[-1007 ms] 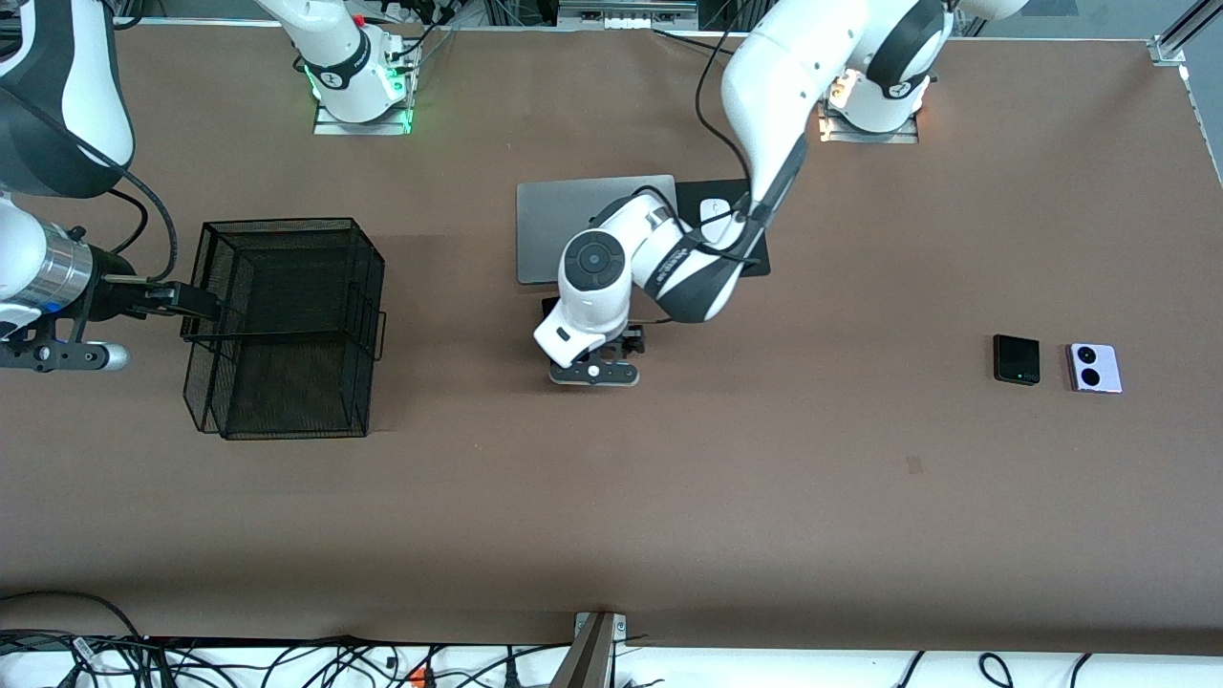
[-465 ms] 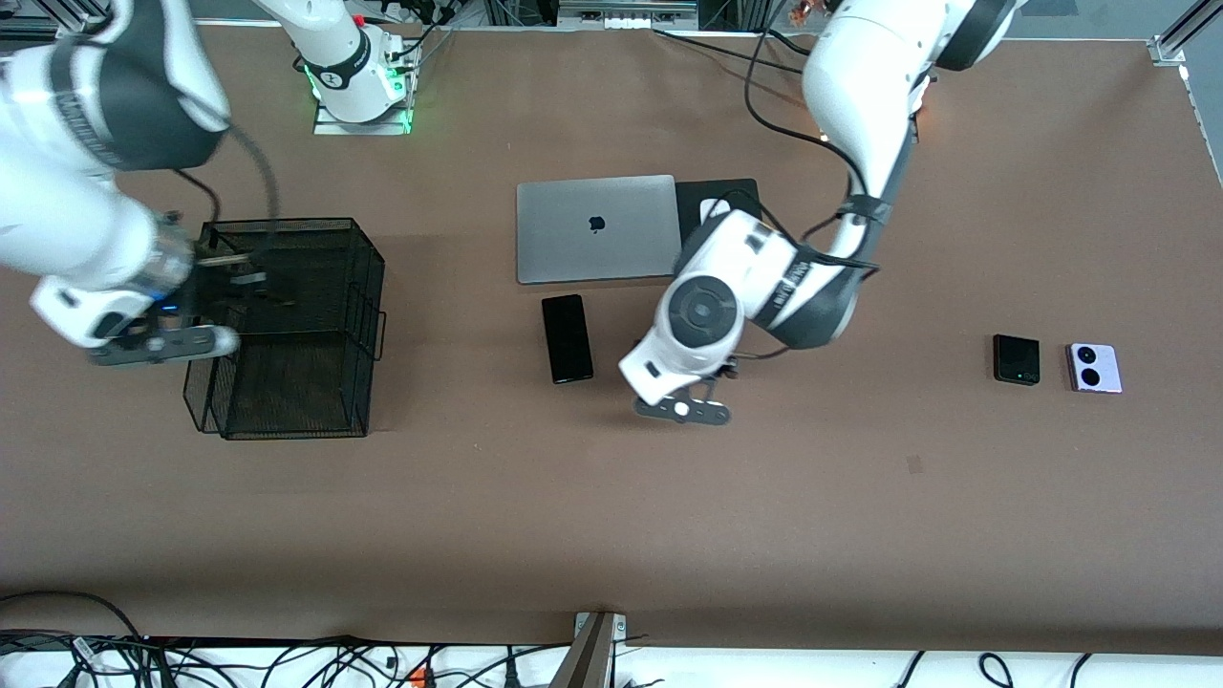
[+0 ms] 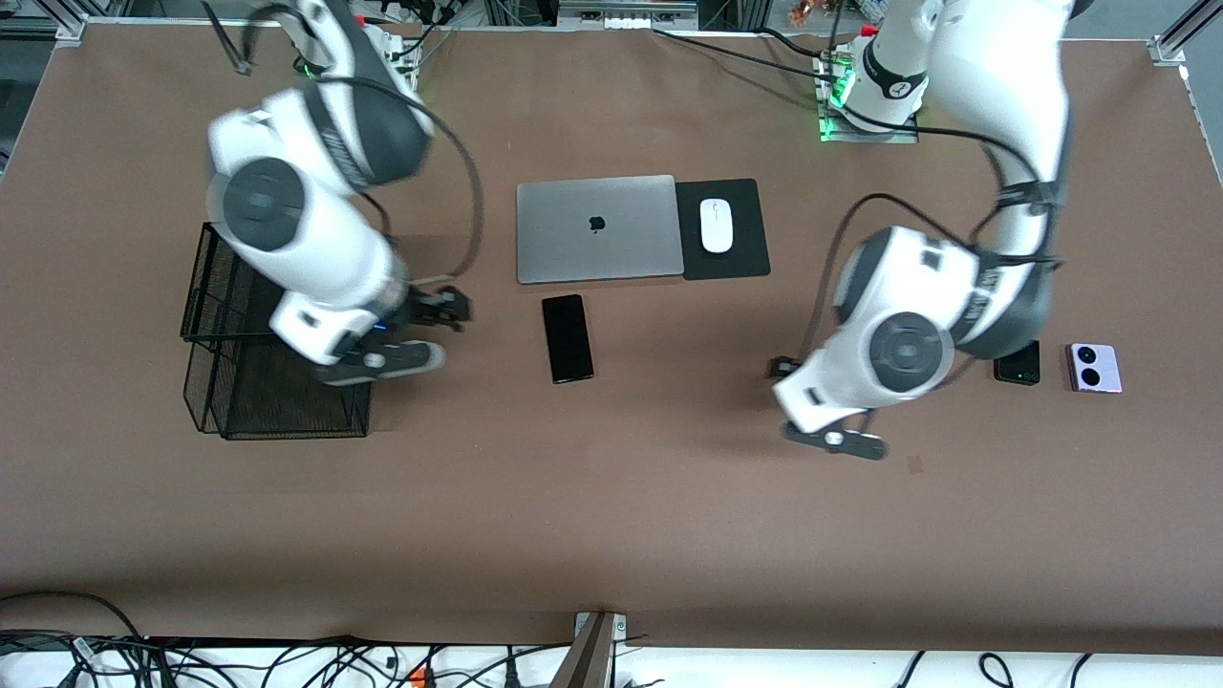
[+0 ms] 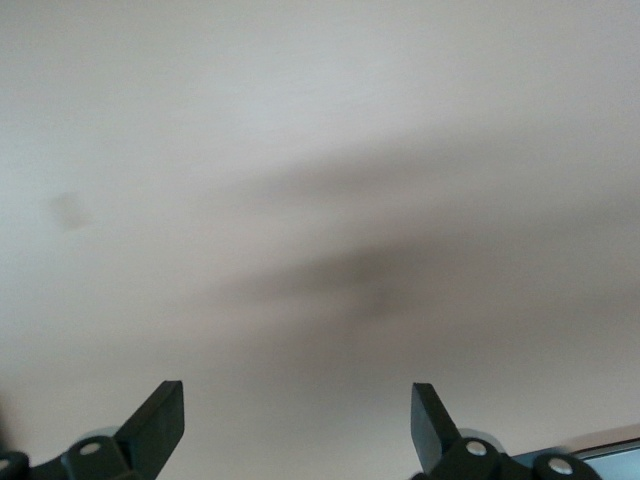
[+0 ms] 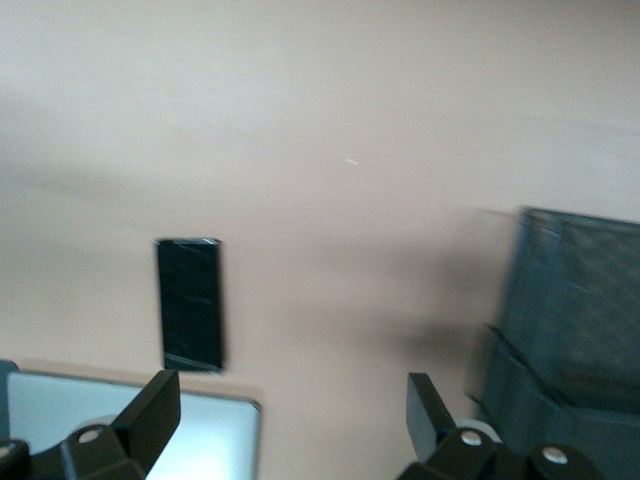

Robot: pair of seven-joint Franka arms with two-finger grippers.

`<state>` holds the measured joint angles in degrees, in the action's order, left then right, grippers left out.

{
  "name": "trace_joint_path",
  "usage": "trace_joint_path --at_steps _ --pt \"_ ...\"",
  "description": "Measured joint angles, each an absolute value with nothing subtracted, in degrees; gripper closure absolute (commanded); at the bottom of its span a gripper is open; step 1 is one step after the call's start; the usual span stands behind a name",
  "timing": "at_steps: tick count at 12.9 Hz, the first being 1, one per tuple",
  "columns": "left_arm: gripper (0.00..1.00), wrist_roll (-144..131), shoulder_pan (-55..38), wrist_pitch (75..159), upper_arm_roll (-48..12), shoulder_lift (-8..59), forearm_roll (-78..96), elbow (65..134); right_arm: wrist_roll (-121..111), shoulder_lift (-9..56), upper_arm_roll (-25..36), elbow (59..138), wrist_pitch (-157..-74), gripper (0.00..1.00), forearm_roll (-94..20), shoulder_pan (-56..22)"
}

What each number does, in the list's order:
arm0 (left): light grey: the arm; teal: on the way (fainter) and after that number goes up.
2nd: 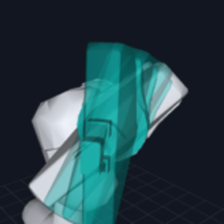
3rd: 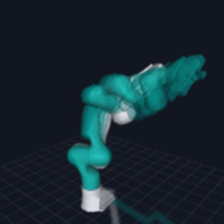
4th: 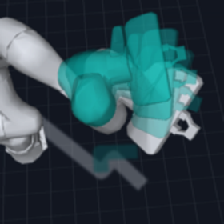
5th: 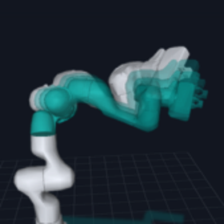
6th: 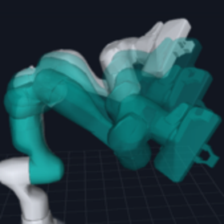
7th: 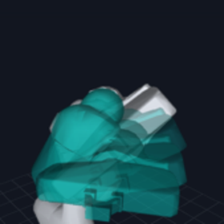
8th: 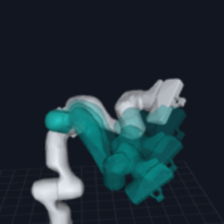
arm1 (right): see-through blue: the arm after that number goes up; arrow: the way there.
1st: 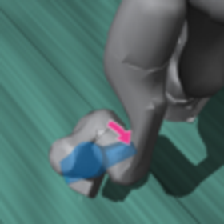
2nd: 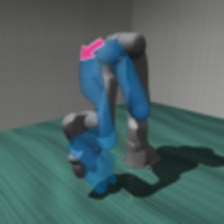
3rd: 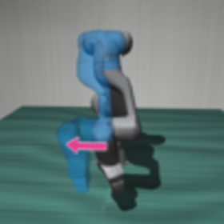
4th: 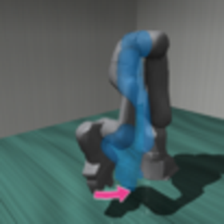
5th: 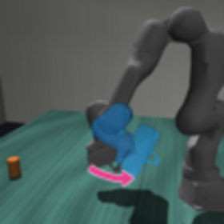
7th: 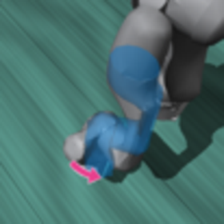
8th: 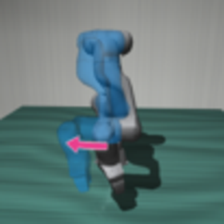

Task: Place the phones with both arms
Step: 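Reach the right gripper to the black phone while the left gripper withdraws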

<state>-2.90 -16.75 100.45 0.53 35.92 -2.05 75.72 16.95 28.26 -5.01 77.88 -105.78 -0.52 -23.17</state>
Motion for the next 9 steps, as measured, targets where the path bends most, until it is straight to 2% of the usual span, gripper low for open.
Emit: trace_joint_path --at_steps 4,9 --pt "0.0 6.7 -10.2 101.5 0.6 32.7 -8.8 81.0 23.0 35.9 -5.0 76.9 -110.6 0.0 -1.7 -29.0" --pt "0.0 16.0 -2.7 112.2 0.6 29.2 -9.3 90.0 24.7 42.4 -4.9 78.3 -120.7 0.0 -1.7 -32.3"
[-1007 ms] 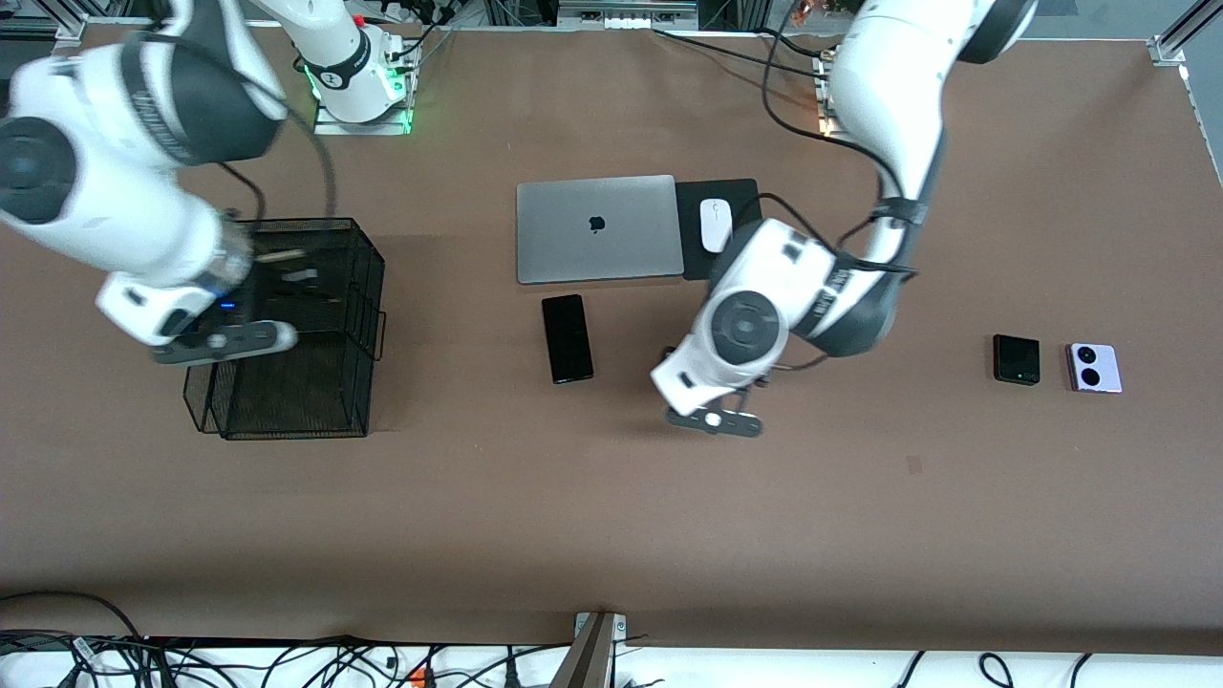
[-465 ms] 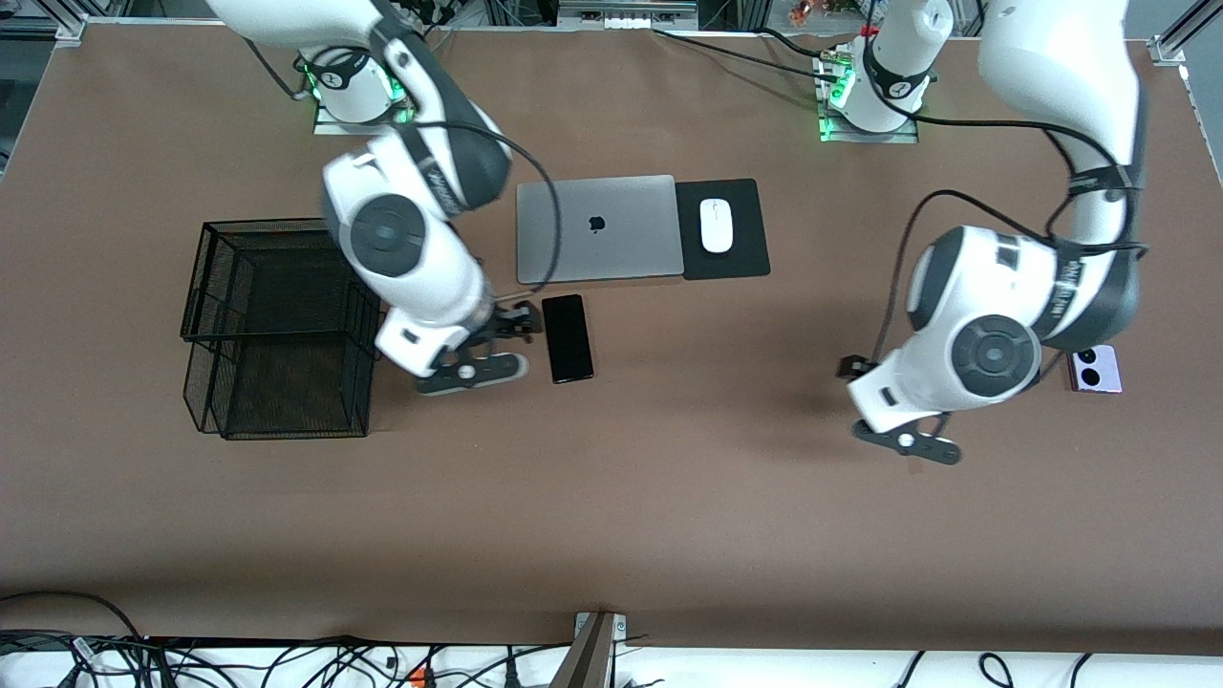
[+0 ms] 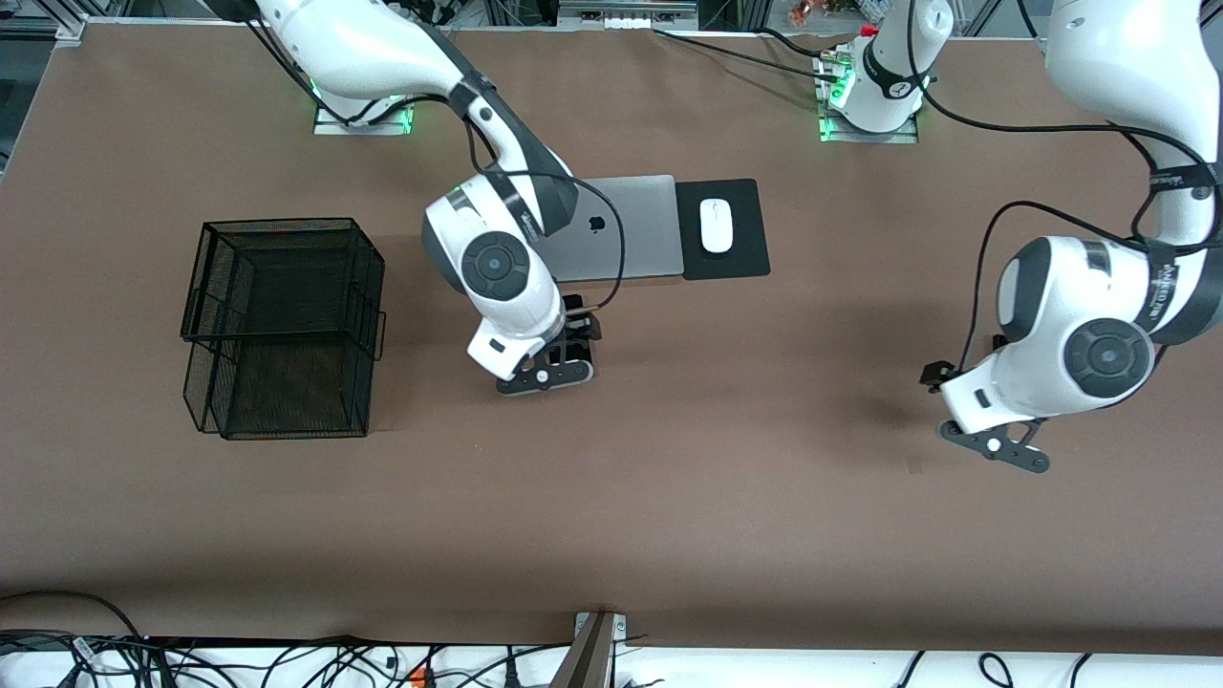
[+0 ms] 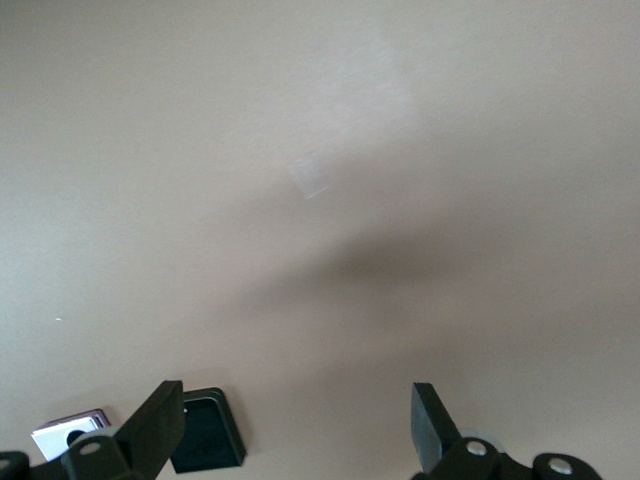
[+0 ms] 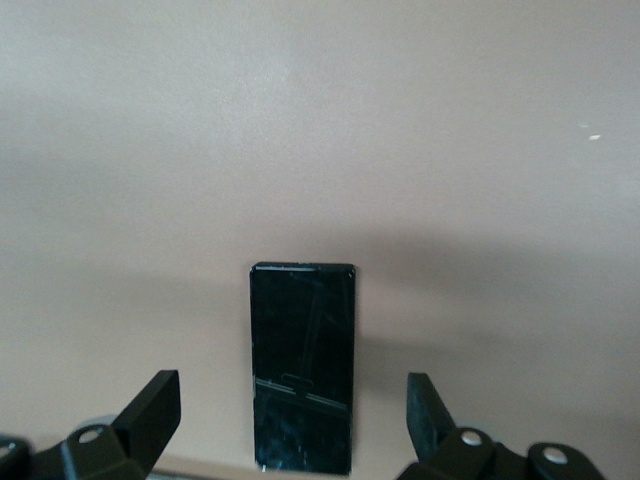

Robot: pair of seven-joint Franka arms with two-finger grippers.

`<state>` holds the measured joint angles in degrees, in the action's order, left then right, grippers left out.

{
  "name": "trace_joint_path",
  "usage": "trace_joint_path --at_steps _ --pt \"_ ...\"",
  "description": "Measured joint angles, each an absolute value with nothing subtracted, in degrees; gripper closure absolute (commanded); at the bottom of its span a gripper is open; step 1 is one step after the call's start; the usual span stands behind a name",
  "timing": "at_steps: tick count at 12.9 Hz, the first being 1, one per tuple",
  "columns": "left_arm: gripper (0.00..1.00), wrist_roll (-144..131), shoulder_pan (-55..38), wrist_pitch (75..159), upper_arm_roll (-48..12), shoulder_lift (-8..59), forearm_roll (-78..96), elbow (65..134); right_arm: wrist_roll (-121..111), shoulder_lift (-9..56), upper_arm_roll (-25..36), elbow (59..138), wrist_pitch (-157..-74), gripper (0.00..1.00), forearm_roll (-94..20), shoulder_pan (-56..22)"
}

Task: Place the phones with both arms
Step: 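Reach the right gripper to the black phone while the left gripper withdraws, then grasp the black phone with the right gripper while the left gripper reaches the flip phone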

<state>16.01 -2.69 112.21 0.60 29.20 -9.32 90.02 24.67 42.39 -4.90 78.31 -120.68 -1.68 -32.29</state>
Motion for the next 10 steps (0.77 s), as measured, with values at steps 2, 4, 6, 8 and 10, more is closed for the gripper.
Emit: trace_joint_path --at_steps 2,4,6,8,10 --pt "0.0 18.2 -0.3 118.3 0.6 27.3 -9.7 95.5 24.6 43.5 -4.9 81.3 -125.7 0.0 -1.7 -32.5" --pt "0.0 19.8 2.2 125.1 0.6 25.7 -9.9 101.6 24.6 43.8 -4.9 84.4 -128.9 0.0 -1.7 -32.8" --pt "0.0 21.0 3.9 129.3 0.6 24.5 -9.9 106.0 24.6 43.8 -4.8 86.7 -129.8 0.0 -1.7 -33.1" --pt "0.0 21.7 4.7 133.9 0.5 23.2 -9.9 110.3 24.6 43.8 -4.8 88.1 -130.0 0.0 -1.7 -33.5" --pt "0.0 22.8 5.8 137.8 0.5 21.5 -9.9 114.5 24.6 43.8 -4.8 89.0 -130.4 0.0 -1.7 -33.9"
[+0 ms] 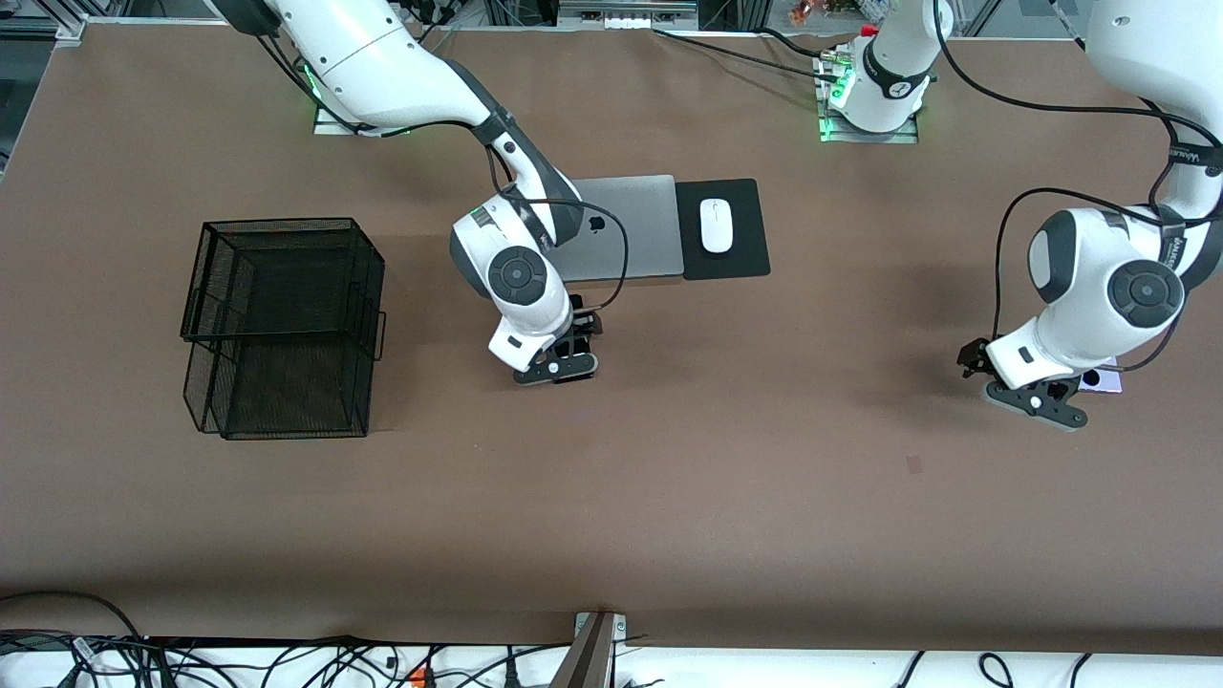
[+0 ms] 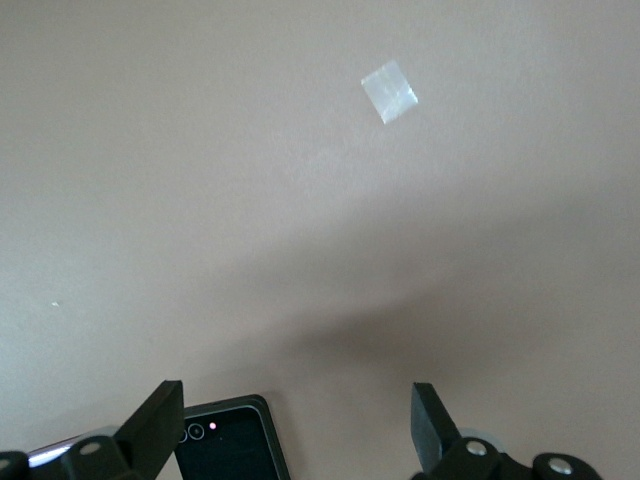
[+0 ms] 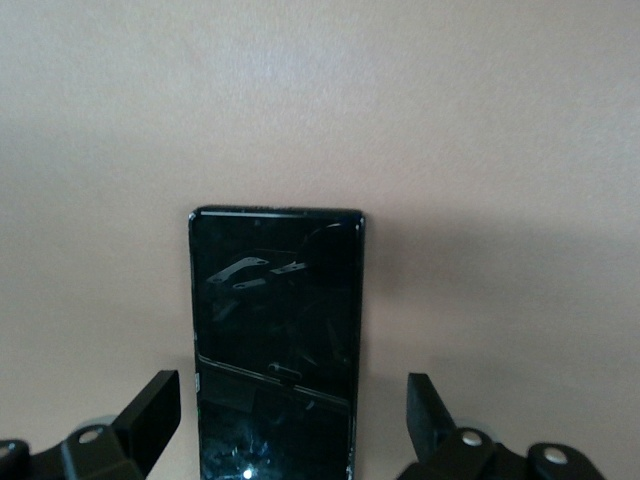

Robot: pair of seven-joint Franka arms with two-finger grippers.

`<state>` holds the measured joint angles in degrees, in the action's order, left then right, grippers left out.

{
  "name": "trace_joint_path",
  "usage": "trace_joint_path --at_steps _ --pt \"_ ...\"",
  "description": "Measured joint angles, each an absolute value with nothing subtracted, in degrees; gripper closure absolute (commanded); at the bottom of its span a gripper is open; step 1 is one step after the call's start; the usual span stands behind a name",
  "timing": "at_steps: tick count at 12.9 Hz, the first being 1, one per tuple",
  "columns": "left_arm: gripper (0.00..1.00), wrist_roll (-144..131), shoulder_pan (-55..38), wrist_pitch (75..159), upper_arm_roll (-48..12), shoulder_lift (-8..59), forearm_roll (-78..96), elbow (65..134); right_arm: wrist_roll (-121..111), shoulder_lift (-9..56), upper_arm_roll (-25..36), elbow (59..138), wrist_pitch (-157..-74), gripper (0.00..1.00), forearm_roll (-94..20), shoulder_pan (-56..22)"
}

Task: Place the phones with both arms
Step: 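Grasp the black phone with the right gripper while the left gripper reaches the flip phone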

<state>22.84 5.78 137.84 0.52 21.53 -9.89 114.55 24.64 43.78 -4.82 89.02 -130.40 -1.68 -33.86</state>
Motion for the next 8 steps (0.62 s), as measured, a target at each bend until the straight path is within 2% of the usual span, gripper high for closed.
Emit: trace_joint_path --at_steps 3,8 --pt "0.0 24.8 9.7 142.0 0.5 19.8 -9.9 118.8 24.8 43.8 -4.8 90.1 -132.3 0.0 -1.7 -34.4" --pt "0.0 23.9 17.0 143.6 0.4 19.4 -9.9 120.6 25.5 43.8 -4.8 91.5 -134.6 0.0 -1.7 -34.8"
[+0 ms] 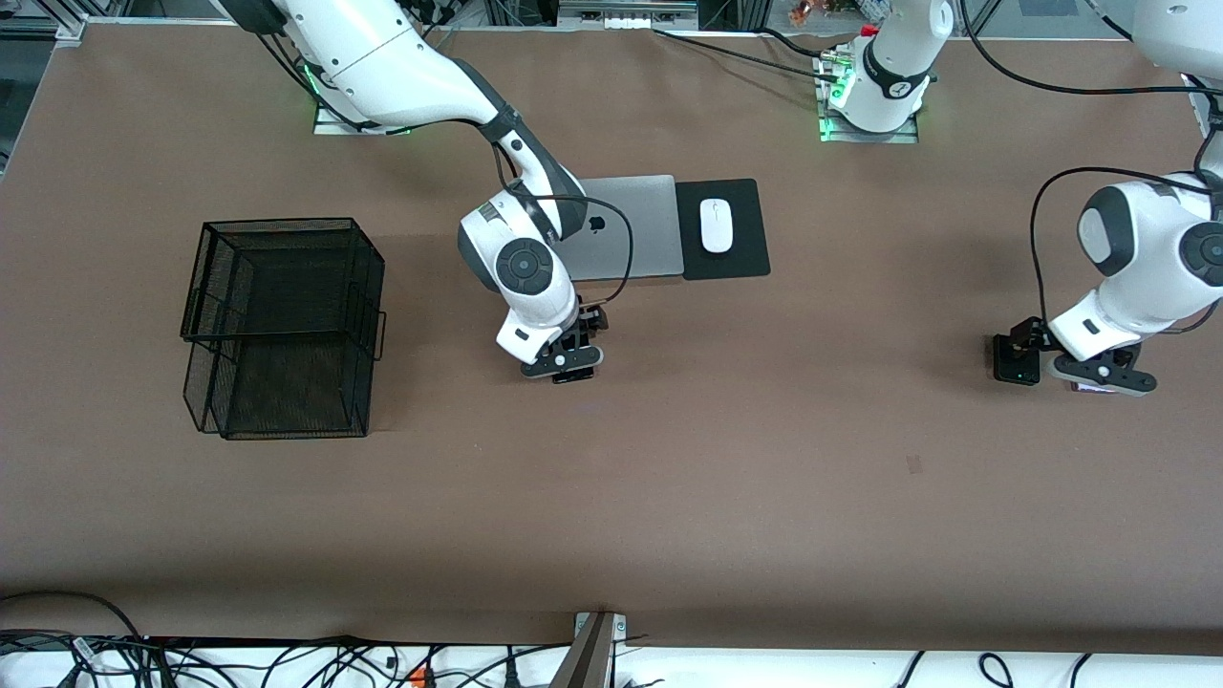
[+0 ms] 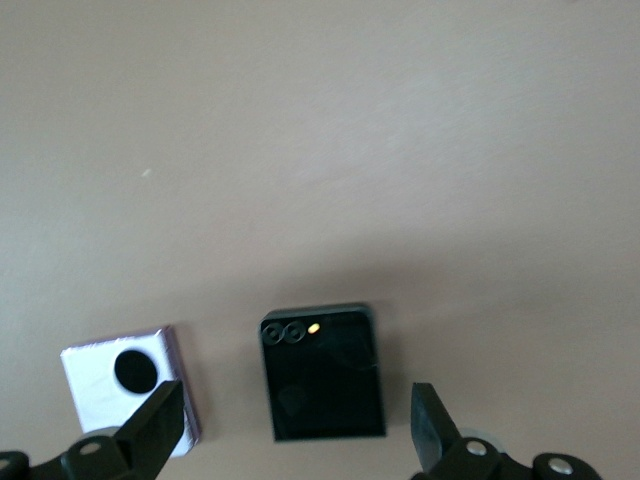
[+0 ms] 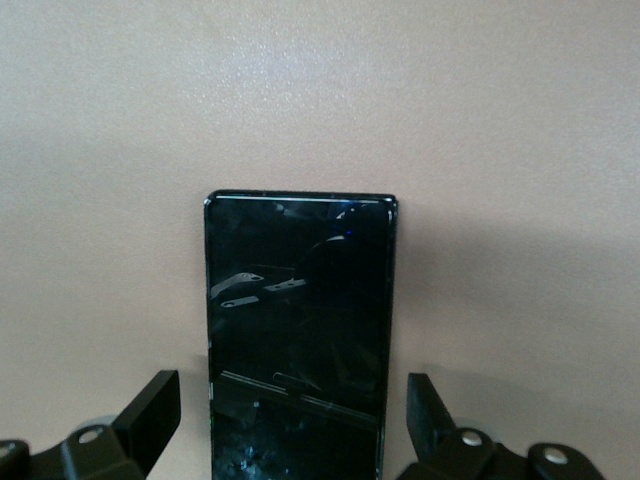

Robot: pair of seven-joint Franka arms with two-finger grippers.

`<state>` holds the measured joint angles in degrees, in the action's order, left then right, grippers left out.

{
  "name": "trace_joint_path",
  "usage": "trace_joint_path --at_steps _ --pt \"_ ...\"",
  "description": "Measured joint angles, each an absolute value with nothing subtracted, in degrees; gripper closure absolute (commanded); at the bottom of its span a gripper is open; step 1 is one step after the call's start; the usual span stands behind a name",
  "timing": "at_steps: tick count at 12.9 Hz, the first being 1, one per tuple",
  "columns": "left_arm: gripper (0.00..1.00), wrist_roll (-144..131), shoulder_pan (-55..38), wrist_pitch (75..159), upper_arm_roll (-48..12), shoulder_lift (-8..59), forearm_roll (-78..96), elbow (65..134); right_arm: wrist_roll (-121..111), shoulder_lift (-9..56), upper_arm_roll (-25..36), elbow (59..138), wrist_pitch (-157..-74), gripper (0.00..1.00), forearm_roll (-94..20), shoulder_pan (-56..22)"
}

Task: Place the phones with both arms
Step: 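Grasp the black phone with the right gripper while the left gripper reaches the flip phone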

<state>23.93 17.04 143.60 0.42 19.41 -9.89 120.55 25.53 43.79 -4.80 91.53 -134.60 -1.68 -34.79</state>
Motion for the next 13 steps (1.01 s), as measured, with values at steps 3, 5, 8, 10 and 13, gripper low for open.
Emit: trace_joint_path --at_steps 3,5,8,10,13 --pt "0.0 20.8 18.1 146.4 0.3 20.2 -9.7 122.5 25.6 43.8 -4.7 92.0 -135.1 0.0 -1.7 -34.8" --pt "0.0 18.2 18.1 148.9 -0.1 21.9 -9.5 123.8 25.6 43.9 -4.7 92.5 -136.4 0.0 -1.7 -34.8" --pt "0.0 17.2 18.1 151.3 -0.2 24.6 -9.5 124.1 26.0 44.4 -4.7 92.8 -137.5 0.0 -1.7 -35.1" --pt "0.0 17.2 18.1 152.4 -0.2 25.5 -9.5 124.1 26.0 44.7 -4.6 92.9 -138.2 0.0 -1.7 -35.4" --pt "0.0 17.3 18.1 153.0 -0.2 26.5 -9.5 124.1 26.1 44.7 -4.5 92.9 -138.3 0.15 -1.7 -35.5"
